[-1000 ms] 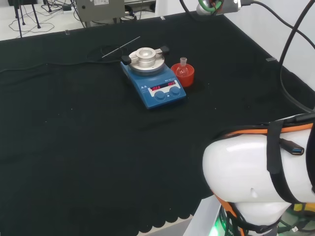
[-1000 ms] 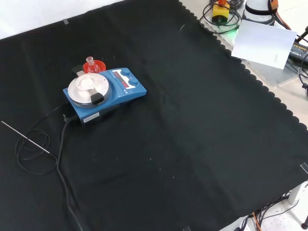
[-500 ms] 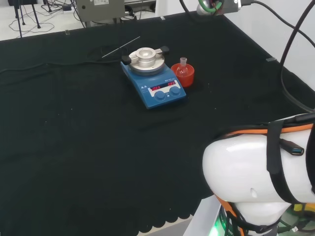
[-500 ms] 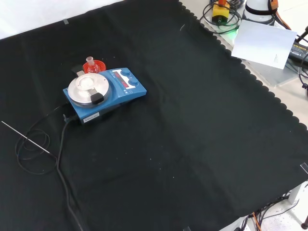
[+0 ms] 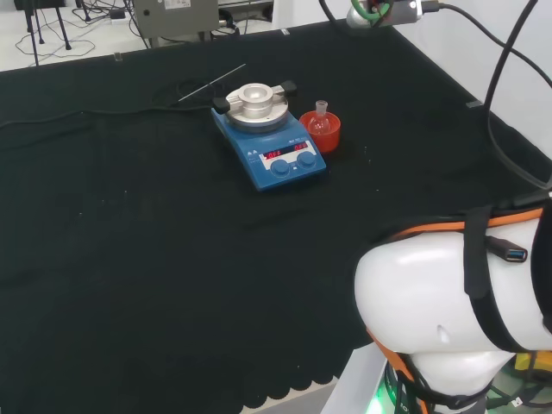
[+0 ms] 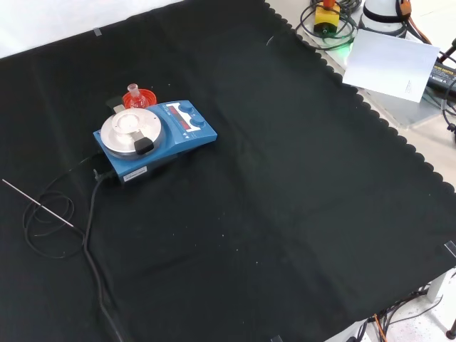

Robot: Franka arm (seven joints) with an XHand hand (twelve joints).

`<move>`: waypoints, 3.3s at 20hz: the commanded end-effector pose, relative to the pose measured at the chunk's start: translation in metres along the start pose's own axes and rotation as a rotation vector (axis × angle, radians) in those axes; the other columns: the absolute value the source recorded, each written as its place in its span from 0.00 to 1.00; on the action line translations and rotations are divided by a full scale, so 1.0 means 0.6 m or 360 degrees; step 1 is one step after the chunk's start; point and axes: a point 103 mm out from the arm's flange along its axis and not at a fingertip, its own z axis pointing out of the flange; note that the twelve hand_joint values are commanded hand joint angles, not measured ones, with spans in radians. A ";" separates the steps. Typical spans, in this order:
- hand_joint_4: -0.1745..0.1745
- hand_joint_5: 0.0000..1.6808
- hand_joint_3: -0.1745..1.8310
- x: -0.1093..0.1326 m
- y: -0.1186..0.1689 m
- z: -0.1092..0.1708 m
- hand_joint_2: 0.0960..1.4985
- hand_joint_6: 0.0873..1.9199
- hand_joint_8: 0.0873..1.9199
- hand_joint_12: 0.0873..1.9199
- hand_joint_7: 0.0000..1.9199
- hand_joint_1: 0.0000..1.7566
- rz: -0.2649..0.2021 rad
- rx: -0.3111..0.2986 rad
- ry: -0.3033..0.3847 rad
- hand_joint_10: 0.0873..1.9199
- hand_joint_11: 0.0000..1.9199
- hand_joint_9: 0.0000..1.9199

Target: Pick up the round-bottom flask.

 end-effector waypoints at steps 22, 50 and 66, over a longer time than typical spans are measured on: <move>0.34 0.19 0.17 -0.177 0.285 0.225 0.86 0.00 0.24 0.49 0.02 0.14 0.0258 0.0086 0.0241 0.36 0.00 0.05; 0.25 0.25 0.17 -0.229 0.428 0.465 0.78 0.00 0.29 0.57 0.05 0.28 0.0397 0.0156 0.0585 0.37 0.00 0.10; 0.25 0.27 0.38 -0.214 0.430 0.546 0.50 0.00 0.32 0.60 0.06 0.43 0.0425 0.0207 0.0709 0.38 0.00 0.12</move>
